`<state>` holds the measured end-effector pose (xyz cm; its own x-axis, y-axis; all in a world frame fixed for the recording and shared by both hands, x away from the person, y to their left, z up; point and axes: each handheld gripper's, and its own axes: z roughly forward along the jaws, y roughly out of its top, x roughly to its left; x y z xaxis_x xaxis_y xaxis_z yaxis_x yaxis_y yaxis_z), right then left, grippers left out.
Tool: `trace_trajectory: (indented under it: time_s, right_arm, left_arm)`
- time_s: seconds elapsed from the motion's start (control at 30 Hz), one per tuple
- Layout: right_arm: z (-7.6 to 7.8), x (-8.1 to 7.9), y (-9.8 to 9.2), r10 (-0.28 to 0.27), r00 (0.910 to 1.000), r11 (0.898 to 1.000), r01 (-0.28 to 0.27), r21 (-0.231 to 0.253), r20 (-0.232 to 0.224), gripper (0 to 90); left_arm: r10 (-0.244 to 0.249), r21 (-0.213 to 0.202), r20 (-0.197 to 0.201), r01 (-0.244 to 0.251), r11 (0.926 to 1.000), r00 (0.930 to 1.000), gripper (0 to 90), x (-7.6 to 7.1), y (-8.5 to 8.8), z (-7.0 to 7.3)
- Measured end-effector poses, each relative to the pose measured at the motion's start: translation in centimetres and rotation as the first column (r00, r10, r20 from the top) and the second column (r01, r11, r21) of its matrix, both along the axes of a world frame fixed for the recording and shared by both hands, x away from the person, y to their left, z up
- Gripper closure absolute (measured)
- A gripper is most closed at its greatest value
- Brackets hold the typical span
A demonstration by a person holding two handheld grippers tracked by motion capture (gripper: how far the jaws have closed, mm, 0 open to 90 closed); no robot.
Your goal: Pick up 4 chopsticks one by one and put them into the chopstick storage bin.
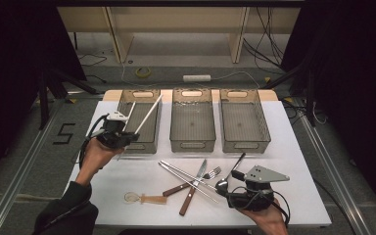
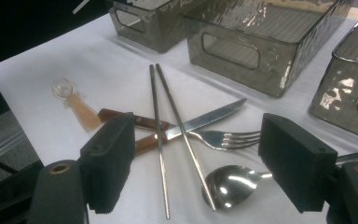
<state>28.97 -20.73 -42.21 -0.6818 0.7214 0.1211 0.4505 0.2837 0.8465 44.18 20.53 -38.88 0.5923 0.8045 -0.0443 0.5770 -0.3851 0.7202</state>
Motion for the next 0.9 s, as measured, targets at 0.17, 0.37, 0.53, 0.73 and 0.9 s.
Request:
trace_trajectory:
  time_s: [0.17,0.37,0.53,0.73,0.9]
  right_arm:
    - [-0.1,-0.2,0.0,0.009,0.9999,1.0,-0.009,0.001,-0.006,28.3]
    - [-0.3,-0.3,0.3,0.024,0.9996,1.0,-0.024,-0.009,-0.013,28.3]
    - [-0.3,-0.3,0.4,0.031,0.9994,0.999,-0.032,-0.006,-0.013,28.2]
    - [-0.3,-0.4,0.5,0.041,0.9991,0.999,-0.041,-0.002,-0.011,27.8]
    - [-0.3,-0.5,0.5,0.042,0.9991,0.999,-0.042,0.0,-0.012,27.5]
  left_arm:
    - [0.052,-0.009,0.004,-0.052,0.9986,0.9987,84.5,1.8,0.6,0.3]
    - [0.104,-0.027,0.0,-0.104,0.9943,0.9946,84.5,3.9,1.1,0.3]
    - [0.126,-0.014,0.003,-0.126,0.992,0.992,84.5,5.2,1.2,0.3]
    - [0.174,-0.034,-0.001,-0.174,0.9842,0.9848,84.5,6.6,1.8,0.2]
    - [0.207,-0.045,0.0,-0.207,0.9774,0.9783,84.5,7.2,2.2,-0.3]
